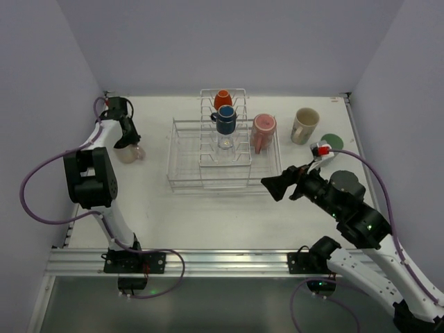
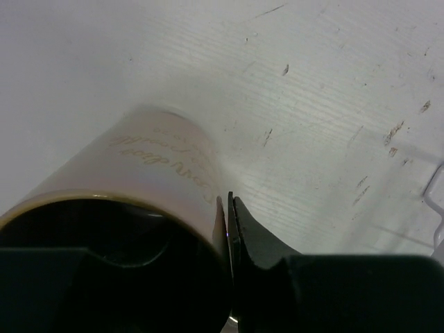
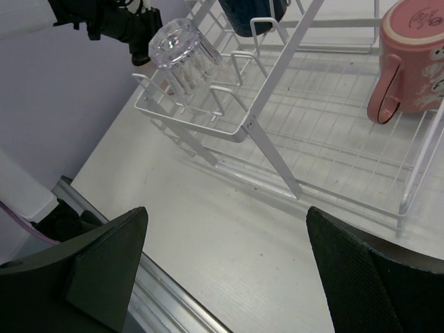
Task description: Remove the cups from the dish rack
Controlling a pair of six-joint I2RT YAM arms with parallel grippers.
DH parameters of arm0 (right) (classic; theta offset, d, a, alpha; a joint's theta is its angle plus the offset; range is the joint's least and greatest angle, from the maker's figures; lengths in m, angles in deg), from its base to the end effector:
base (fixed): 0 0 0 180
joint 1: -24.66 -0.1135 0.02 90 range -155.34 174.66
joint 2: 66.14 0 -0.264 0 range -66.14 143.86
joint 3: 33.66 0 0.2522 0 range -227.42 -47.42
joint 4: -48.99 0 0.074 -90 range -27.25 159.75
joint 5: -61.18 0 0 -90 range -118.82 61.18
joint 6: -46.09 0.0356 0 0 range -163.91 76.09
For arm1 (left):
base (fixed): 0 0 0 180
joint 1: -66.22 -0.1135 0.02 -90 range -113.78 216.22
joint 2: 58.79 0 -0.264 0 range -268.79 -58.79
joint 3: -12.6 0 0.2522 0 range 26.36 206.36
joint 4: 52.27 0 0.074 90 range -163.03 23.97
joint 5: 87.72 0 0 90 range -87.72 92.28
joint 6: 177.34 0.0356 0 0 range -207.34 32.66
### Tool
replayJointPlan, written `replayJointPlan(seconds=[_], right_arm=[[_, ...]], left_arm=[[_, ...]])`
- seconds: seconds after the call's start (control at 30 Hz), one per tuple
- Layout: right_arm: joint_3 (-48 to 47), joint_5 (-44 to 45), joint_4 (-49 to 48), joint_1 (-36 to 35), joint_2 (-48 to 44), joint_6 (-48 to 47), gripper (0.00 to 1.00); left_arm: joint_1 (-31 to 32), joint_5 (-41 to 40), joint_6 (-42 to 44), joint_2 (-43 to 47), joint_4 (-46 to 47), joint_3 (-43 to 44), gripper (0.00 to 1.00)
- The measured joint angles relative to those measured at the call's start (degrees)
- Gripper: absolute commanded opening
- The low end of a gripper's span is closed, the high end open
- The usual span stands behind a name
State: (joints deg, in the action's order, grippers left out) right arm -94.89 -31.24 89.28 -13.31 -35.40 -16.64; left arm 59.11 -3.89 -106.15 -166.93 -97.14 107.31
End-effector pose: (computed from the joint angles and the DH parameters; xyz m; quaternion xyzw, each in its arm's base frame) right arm 0.0924 0.0740 0.3578 -0.0848 0.7602 0.3608 0.5337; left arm 0.4014 0.0539 0.2127 -0.2298 0.9328 0.0237 0.2766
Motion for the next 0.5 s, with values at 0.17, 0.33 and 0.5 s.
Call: replayJointPlan(seconds=[0.17, 0.33, 0.5], right_arm=[[-0.02, 1.97, 0.04, 0.00, 2.99, -0.26, 0.99], [-0.13, 3.02, 0.04, 0.00, 3.74, -0.31, 0.99], [-0.79, 3.58, 0.07, 0.00, 3.76, -0.50, 0.93]], left_arm=[[0.00, -0.24, 0.15, 0.57, 0.44, -0.28, 0.38], [0.00, -0.28, 0.20, 2.73, 0.39, -2.34, 0.48], [0.00, -0.22, 0.28, 4.87, 0.15, -4.26, 0.87]])
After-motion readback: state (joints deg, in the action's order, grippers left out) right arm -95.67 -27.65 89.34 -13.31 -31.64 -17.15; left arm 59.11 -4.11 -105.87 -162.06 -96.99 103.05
